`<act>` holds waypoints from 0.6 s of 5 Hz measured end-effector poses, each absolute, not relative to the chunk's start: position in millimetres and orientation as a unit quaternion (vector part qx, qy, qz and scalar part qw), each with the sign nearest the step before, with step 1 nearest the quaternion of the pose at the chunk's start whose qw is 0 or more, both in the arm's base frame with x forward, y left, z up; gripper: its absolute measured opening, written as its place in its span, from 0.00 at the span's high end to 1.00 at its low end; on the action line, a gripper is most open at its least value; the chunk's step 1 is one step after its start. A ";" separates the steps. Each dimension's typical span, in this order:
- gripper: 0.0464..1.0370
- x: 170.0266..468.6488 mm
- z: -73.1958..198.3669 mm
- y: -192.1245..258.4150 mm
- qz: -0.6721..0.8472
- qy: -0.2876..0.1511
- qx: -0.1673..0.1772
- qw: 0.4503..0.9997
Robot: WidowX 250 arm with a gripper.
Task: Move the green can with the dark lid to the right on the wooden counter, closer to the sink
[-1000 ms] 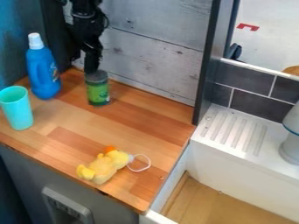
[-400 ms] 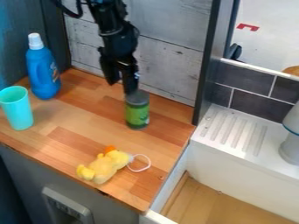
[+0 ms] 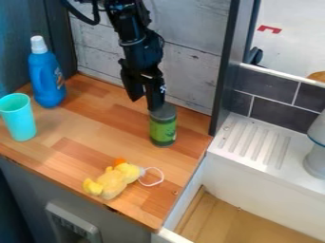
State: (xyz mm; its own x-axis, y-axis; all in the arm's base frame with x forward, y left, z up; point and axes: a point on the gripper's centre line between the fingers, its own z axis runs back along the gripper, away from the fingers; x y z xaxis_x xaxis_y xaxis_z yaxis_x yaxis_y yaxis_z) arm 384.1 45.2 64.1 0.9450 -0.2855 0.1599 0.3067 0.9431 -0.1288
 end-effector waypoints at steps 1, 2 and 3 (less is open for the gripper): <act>0.04 379.7 85.3 49.1 -0.152 -0.097 -0.048 0.982; 0.04 371.7 123.7 58.8 -0.145 -0.154 -0.026 0.977; 0.04 348.5 140.7 71.6 -0.127 -0.140 -0.036 0.981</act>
State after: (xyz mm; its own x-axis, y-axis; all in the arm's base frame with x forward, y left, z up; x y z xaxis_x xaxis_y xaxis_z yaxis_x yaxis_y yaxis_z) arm 348.5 71.6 140.7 0.9286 -0.2401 0.2830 0.2601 0.9649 -0.0351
